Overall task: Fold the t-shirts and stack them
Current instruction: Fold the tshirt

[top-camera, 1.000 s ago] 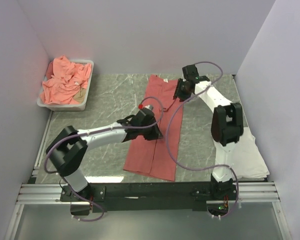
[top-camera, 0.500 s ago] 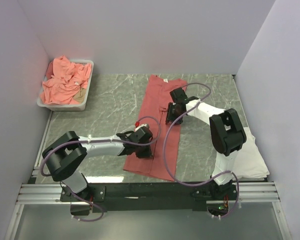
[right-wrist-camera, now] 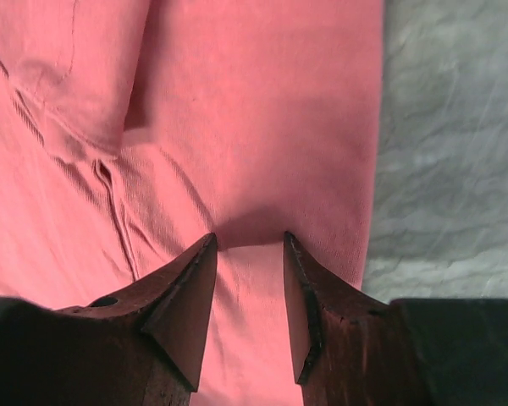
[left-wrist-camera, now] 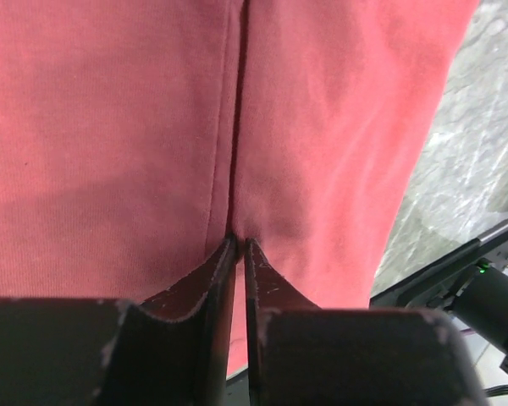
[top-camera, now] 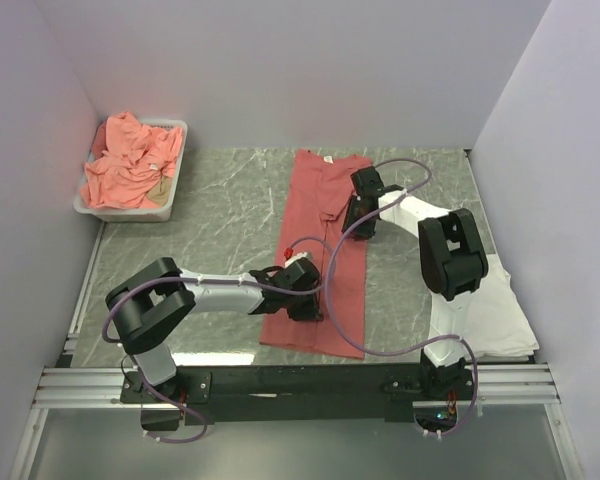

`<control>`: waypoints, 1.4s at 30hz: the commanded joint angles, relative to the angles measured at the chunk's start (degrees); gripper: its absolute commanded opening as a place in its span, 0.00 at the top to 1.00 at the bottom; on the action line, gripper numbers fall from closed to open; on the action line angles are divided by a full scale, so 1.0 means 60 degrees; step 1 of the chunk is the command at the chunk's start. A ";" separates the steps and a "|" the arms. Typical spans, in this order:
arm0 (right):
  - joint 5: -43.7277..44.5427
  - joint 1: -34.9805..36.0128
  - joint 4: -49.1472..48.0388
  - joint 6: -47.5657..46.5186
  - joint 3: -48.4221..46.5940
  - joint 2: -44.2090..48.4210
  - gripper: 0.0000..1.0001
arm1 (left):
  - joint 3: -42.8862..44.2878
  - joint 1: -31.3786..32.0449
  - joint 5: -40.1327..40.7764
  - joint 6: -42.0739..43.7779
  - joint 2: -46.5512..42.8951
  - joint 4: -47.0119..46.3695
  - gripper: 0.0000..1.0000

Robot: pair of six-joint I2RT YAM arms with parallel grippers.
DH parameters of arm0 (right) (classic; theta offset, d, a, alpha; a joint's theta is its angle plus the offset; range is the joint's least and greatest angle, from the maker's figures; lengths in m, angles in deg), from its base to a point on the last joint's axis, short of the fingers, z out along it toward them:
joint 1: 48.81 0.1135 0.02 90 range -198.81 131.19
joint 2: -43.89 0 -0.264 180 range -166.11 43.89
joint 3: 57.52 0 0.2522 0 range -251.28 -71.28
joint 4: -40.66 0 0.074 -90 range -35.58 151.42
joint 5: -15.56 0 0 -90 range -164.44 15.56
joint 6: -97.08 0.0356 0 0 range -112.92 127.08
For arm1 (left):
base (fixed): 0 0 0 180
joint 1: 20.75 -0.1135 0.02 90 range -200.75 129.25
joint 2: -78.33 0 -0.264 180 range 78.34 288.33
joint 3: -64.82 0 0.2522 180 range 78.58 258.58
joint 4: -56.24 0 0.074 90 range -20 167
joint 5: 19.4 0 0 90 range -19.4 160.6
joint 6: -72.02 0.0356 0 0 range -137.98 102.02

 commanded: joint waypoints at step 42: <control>-0.2536 0.1798 0.1113 0.3281 1.0003 1.1096 0.52 | -0.3997 -0.1272 -0.0021 0.0289 -0.5867 0.2519 0.55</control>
